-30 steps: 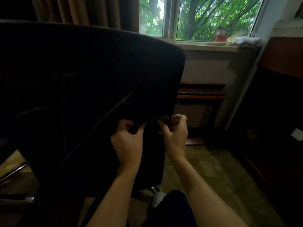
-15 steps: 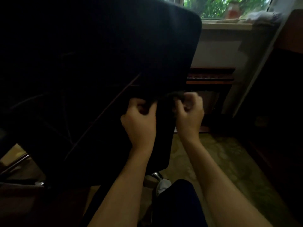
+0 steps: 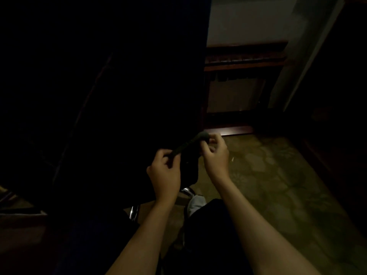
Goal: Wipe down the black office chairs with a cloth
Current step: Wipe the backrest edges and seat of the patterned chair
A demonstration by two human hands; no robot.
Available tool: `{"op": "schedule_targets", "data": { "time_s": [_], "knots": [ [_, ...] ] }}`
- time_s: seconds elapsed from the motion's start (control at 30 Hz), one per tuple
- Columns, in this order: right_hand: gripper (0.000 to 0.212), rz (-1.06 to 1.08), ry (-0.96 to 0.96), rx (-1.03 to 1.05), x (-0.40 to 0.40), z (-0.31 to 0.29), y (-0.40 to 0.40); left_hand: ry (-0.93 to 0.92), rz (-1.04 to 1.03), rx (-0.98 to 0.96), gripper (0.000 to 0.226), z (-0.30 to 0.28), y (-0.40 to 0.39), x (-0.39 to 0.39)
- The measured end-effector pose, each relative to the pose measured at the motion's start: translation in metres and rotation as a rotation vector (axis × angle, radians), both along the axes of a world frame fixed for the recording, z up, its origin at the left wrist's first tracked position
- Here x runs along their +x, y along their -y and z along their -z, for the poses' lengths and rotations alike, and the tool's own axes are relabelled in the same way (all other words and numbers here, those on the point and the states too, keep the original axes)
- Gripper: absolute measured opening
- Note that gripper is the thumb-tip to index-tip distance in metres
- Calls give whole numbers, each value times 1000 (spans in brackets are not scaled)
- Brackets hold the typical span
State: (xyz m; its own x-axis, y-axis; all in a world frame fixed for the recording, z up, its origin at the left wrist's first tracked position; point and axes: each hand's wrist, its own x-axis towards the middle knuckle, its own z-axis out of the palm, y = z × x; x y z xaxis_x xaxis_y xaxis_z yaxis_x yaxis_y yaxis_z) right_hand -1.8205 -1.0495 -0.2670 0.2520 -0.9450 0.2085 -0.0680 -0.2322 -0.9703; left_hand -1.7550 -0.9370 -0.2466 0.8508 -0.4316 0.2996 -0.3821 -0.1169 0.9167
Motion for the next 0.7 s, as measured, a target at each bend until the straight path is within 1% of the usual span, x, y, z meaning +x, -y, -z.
{"op": "schedule_targets", "data": {
  "time_s": [0.07,0.13,0.27,0.37,0.4,0.47,0.53,0.63,0.7],
  "knots": [
    [8,5,-54,8,1,19,-4,-95,-4,9,12,23,-1,2],
    [7,2,-82,43,1,38,-9,-230,-18,5,14,42,-2,3],
    [8,-5,-73,209,6,66,-21,-438,-89,12,17,70,5,2],
    [11,4,-56,391,10,77,-29,-750,-195,-122,18,78,10,-3],
    [13,14,-33,470,11,80,-31,-868,-217,-163,22,78,13,-4],
    [14,40,28,659,14,83,-34,-1096,-216,-228,34,80,18,-5],
    [14,41,84,812,16,86,-36,-1252,-182,-257,41,82,19,-1],
    [22,5,140,946,18,87,-43,-1370,-172,-322,43,88,16,9],
    [17,-26,114,971,22,88,-48,-1402,-191,-370,41,91,9,13]
  ]
}}
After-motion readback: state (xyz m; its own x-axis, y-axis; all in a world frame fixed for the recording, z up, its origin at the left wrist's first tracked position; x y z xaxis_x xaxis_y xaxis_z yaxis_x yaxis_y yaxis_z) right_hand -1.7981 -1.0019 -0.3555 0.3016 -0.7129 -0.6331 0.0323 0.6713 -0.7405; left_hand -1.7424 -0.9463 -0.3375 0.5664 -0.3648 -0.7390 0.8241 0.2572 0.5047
